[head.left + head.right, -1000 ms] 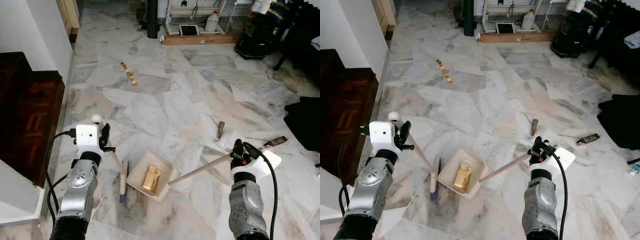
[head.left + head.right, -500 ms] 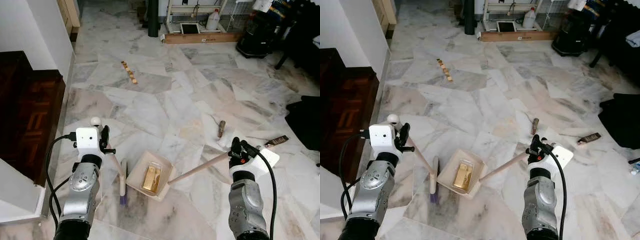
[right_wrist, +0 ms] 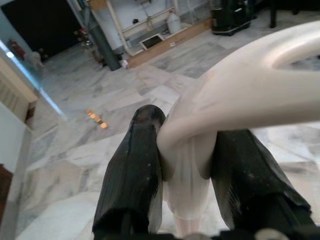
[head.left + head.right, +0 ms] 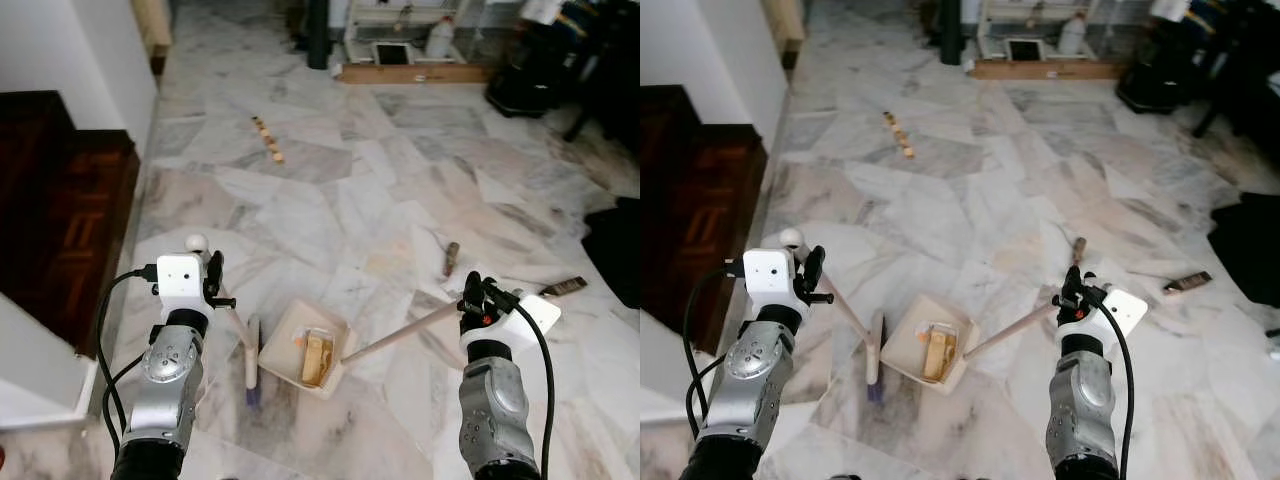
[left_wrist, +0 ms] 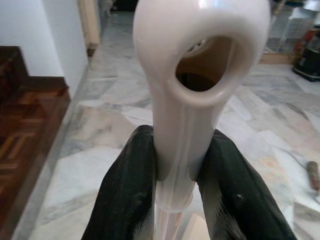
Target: Sweep floor
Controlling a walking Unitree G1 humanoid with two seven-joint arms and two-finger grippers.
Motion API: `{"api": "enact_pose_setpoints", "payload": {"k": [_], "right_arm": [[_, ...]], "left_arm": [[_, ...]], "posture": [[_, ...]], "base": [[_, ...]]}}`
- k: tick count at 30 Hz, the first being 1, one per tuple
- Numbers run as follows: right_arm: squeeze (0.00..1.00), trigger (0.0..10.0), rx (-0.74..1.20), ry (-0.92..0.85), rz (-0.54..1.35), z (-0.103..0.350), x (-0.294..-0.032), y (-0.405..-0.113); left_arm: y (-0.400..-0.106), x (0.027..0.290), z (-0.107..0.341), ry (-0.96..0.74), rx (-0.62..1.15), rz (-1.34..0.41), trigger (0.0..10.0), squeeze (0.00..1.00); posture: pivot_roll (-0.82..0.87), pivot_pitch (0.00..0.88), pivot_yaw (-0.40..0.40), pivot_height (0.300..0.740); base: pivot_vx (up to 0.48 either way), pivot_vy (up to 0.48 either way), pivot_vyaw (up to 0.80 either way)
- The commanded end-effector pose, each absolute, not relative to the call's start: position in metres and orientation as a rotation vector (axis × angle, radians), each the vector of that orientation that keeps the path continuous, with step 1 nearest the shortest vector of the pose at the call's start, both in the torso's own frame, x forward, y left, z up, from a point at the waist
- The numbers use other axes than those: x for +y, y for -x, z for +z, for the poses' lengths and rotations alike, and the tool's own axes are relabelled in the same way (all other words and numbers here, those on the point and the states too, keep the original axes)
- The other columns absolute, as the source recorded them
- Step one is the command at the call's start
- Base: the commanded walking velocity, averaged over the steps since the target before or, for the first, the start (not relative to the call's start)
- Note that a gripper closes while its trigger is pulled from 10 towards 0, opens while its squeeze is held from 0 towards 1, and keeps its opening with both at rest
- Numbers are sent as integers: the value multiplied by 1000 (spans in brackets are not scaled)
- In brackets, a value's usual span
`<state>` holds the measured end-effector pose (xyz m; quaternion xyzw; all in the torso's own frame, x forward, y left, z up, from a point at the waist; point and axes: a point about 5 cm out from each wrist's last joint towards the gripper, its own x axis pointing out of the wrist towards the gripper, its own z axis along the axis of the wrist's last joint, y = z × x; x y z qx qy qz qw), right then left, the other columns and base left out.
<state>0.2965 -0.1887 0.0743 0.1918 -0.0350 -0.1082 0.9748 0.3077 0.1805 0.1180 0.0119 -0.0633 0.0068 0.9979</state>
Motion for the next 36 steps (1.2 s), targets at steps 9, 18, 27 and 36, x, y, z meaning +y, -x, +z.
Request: {"api": "enact_pose_setpoints", "payload": {"k": [9, 18, 27, 36], "right_arm": [[0, 10000, -142, -404, -218, 87, -189, -299], [0, 10000, -142, -422, -221, 86, -189, -298], [0, 10000, -144, -419, -220, 86, -190, -299], [0, 10000, -142, -421, -210, 85, -186, -300]], "left_arm": [[-308, 173, 127, -19, -185, -20, 10000, 0], [-309, 174, 128, -16, -193, -22, 10000, 0], [-310, 172, 128, -12, -201, -27, 10000, 0], [-309, 174, 130, -16, -212, -27, 10000, 0]], "posture": [[145, 106, -57, 740], [141, 90, -57, 740], [145, 72, -57, 740], [156, 67, -49, 740]], "base": [[0, 0, 510], [-28, 0, 0], [0, 0, 0], [-248, 0, 169]]}}
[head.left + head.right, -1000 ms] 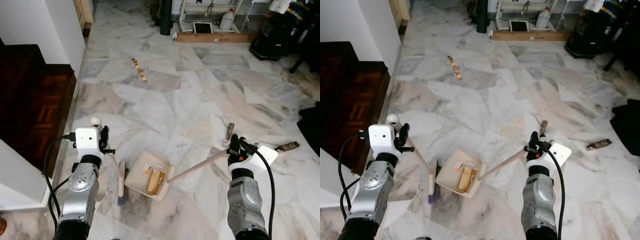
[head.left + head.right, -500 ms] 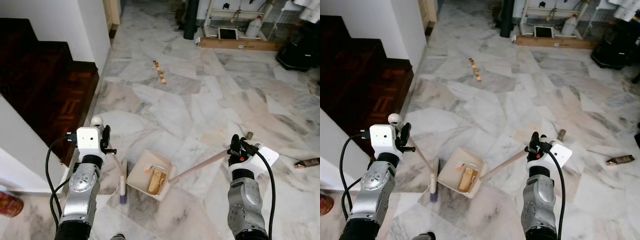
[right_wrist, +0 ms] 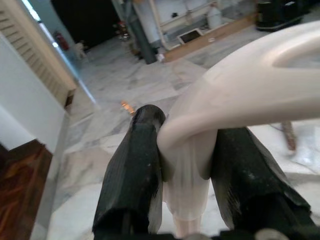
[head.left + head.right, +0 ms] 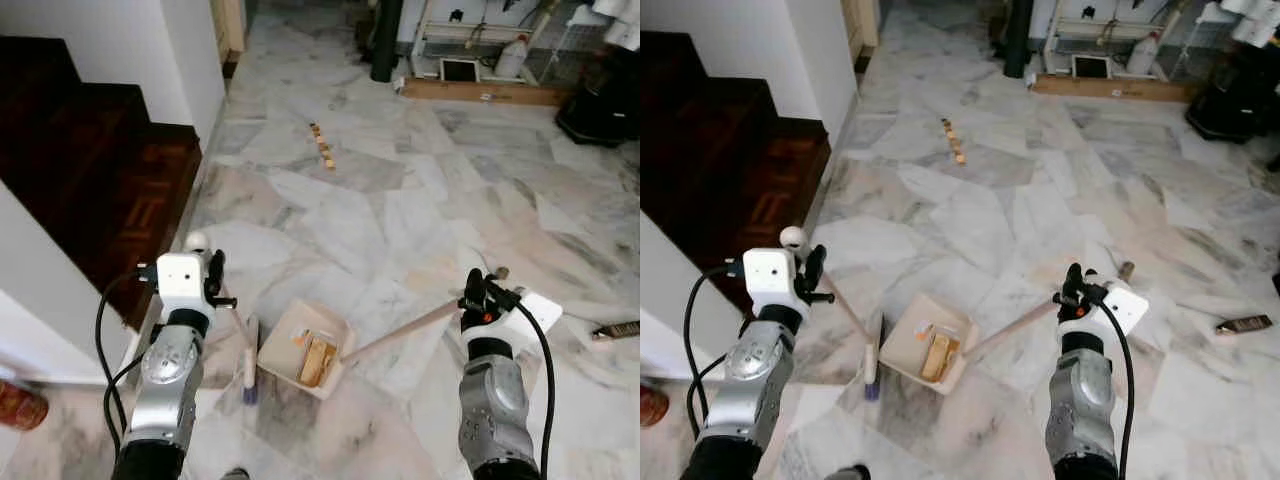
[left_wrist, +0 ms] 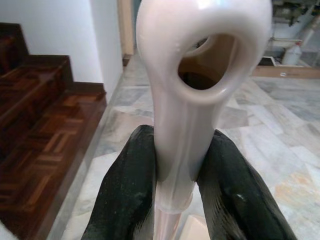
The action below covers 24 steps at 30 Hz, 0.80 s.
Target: Sweep floor
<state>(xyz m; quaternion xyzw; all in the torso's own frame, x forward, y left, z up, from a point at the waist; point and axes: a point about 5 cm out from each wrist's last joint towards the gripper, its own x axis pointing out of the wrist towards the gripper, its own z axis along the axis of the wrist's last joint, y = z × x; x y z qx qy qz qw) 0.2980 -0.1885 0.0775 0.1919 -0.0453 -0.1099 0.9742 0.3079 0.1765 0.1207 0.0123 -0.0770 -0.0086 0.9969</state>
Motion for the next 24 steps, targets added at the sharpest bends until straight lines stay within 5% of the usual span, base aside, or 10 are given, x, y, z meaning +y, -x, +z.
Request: {"api": "enact_pose_setpoints", "payload": {"k": [1, 24], "right_arm": [[0, 10000, -142, -423, -210, 85, -186, -300], [0, 10000, -142, -416, -219, 88, -189, -302]], "left_arm": [[-309, 175, 130, -16, -212, -27, 10000, 0], [-309, 175, 131, -9, -213, -14, 10000, 0]], "posture": [[156, 67, -49, 740], [155, 114, -53, 740]], "base": [[-292, 0, 0], [-286, 0, 0]]}}
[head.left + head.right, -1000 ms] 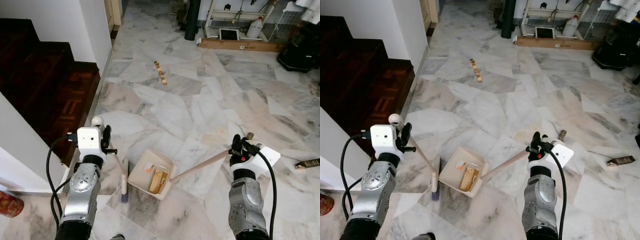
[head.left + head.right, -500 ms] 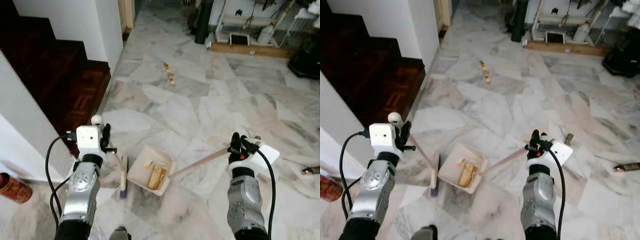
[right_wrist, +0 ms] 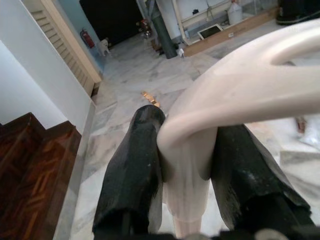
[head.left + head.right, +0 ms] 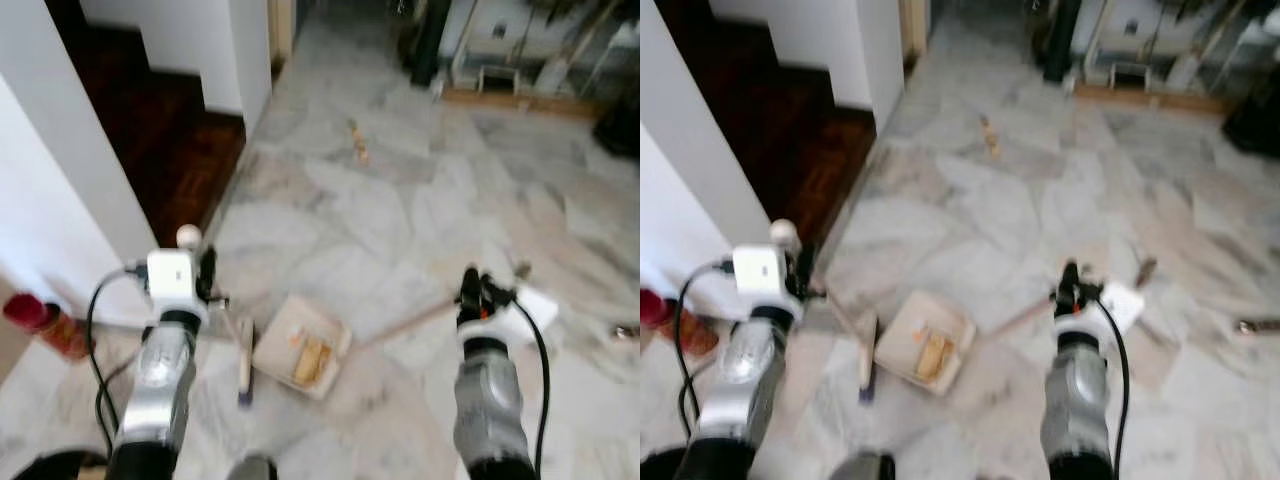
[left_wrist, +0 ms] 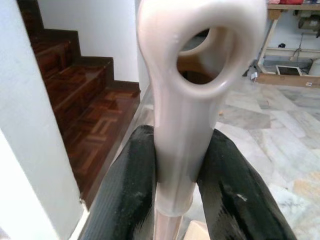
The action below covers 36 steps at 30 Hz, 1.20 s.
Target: Sweep floor
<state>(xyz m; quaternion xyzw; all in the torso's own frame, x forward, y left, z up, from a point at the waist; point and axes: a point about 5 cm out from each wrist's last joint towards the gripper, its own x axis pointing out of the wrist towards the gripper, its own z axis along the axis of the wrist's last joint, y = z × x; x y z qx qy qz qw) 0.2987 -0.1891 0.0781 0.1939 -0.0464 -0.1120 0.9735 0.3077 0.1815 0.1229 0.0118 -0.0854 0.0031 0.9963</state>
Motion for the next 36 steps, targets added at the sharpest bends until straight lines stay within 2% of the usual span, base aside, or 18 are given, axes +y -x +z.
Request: {"api": "enact_pose_setpoints", "payload": {"k": [1, 8, 36], "right_arm": [[0, 10000, -142, -416, -219, 88, -189, -302], [0, 10000, -139, -409, -219, 89, -189, -303], [0, 10000, -133, -404, -221, 88, -190, -304]], "left_arm": [[-309, 175, 131, -9, -213, -14, 10000, 0], [-309, 174, 131, -6, -213, -13, 10000, 0], [-309, 174, 131, -2, -214, -13, 10000, 0]], "posture": [[155, 114, -53, 740], [153, 117, -56, 740], [156, 119, -58, 740]], "base": [[-281, 0, 0], [-284, 0, 0], [-284, 0, 583]]}}
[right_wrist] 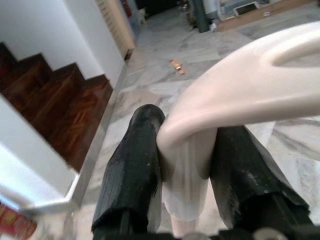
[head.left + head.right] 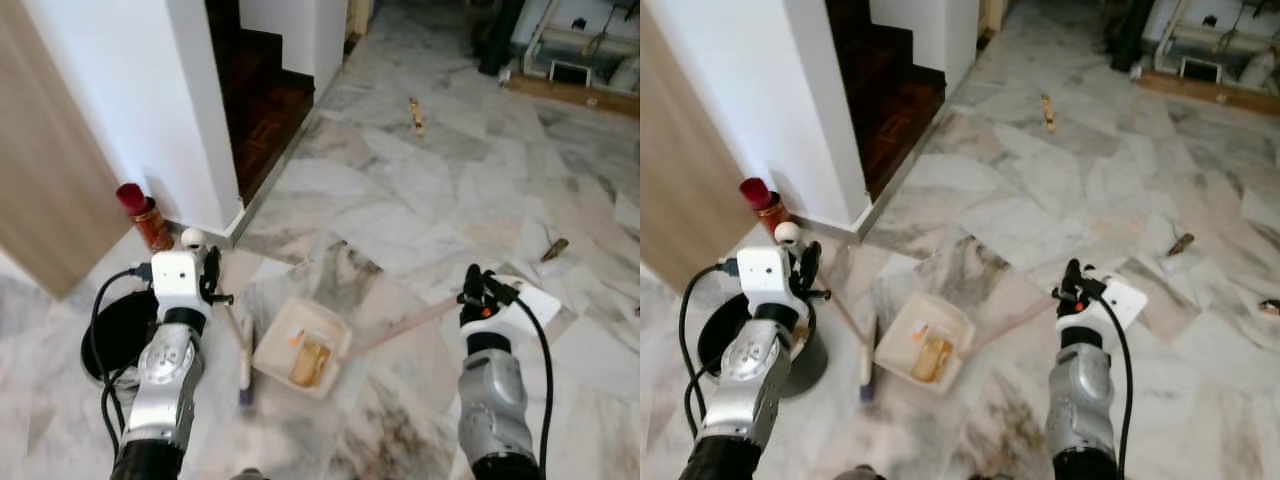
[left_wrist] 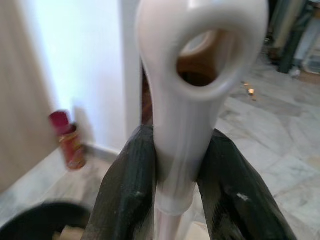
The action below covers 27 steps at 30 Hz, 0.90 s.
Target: Sweep floor
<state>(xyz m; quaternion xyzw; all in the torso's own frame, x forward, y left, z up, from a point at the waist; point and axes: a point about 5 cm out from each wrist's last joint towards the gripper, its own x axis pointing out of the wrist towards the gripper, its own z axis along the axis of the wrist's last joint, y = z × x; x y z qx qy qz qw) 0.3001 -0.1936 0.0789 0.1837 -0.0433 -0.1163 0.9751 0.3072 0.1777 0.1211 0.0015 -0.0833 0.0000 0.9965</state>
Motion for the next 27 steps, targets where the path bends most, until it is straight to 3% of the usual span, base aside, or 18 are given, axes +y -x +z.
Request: {"api": "enact_pose_setpoints", "payload": {"k": [1, 15, 27], "right_arm": [[0, 10000, -133, -404, -221, 88, -190, -304], [0, 10000, -131, -402, -218, 88, -190, -304], [0, 10000, -128, -399, -215, 89, -190, -305]], "left_arm": [[-309, 174, 131, -2, -215, -13, 10000, 0], [-309, 174, 131, 0, -214, -12, 10000, 0], [-309, 173, 131, 1, -214, -11, 10000, 0]], "posture": [[156, 119, -58, 740], [155, 116, -62, 740], [154, 113, -65, 740]], "base": [[-277, 0, 569], [-274, 0, 564], [0, 0, 564]]}}
